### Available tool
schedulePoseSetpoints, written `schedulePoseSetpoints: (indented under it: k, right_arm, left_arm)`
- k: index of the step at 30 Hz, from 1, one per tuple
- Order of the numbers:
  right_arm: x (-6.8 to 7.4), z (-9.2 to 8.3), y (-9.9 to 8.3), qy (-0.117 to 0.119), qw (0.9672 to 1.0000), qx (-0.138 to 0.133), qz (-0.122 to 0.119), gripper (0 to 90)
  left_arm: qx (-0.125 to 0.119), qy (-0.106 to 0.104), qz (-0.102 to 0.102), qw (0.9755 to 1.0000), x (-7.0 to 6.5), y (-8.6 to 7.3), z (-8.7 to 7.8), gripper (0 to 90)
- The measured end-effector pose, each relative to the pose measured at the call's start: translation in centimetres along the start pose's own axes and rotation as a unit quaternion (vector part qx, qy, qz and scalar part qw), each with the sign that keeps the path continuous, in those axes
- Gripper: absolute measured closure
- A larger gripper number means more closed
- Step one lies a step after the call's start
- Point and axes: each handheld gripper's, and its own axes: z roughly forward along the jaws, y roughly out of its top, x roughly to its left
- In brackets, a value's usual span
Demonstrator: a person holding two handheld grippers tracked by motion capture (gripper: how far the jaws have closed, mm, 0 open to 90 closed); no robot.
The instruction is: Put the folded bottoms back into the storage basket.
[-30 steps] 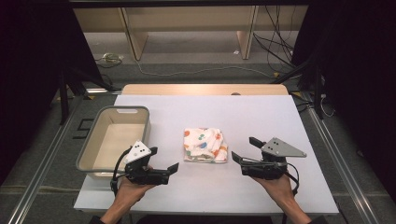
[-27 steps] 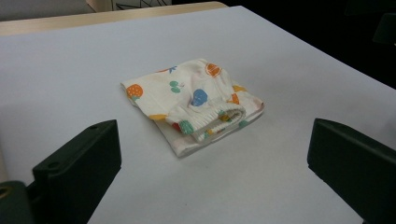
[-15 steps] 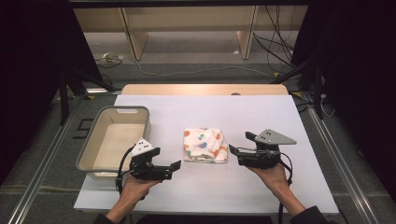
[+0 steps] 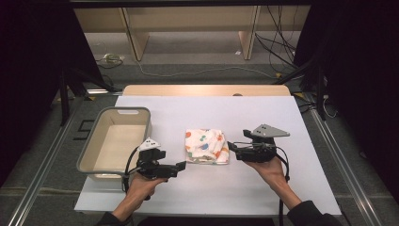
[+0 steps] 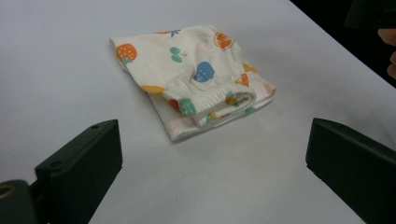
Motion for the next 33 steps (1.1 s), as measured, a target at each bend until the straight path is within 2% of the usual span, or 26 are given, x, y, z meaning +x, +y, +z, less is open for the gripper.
schedulePoseSetpoints:
  k: [3, 6, 7, 8, 9, 10, 19, 23, 24, 28, 33]
  right_arm:
    - [-0.3, 0.6, 0.1, -0.001, 1.0000, 0.007, 0.002, 23.9]
    - [-0.6, 1.1, 0.1, 0.000, 0.9999, 0.014, 0.005, 23.8]
    - [-0.6, 1.1, 0.1, 0.000, 0.9999, 0.014, 0.005, 23.8]
    - [-0.8, 1.5, 0.2, 0.000, 0.9998, 0.017, 0.006, 23.8]
    - [-0.8, 1.5, 0.2, 0.000, 0.9998, 0.017, 0.006, 23.8]
    - [-1.1, 1.9, 0.2, 0.004, 0.9997, 0.021, 0.013, 23.8]
    - [-2.1, 3.8, 0.2, 0.002, 0.9984, 0.050, 0.028, 23.9]
    - [-2.7, 4.7, 0.2, 0.010, 0.9970, 0.065, 0.040, 24.3]
    - [-2.7, 4.9, 0.2, 0.011, 0.9966, 0.069, 0.043, 24.4]
    - [-3.0, 5.6, 0.2, 0.017, 0.9954, 0.081, 0.048, 24.9]
    - [-3.2, 6.3, 0.2, 0.019, 0.9943, 0.091, 0.053, 25.2]
  left_arm:
    - [0.012, -0.002, -0.017, 0.9998, 0.4, 0.1, 0.5, 4.5]
    - [0.029, 0.007, -0.042, 0.9987, 0.9, 0.1, 1.4, 5.2]
    - [0.029, 0.007, -0.042, 0.9987, 0.9, 0.1, 1.4, 5.3]
    - [0.034, 0.005, -0.059, 0.9977, 1.2, 0.1, 1.7, 5.6]
    - [0.034, 0.005, -0.059, 0.9977, 1.2, 0.1, 1.7, 5.9]
    - [0.040, 0.004, -0.074, 0.9964, 1.5, 0.2, 2.1, 5.9]
    - [0.054, 0.006, -0.098, 0.9937, 1.9, 0.5, 3.1, 6.1]
    - [0.067, 0.005, -0.104, 0.9923, 2.0, 0.5, 3.8, 6.2]
    - [0.073, 0.001, -0.110, 0.9913, 2.1, 0.6, 4.1, 6.3]
    - [0.071, -0.002, -0.123, 0.9899, 2.2, 0.7, 4.5, 6.6]
    - [0.076, 0.000, -0.123, 0.9895, 2.3, 1.0, 5.0, 6.9]
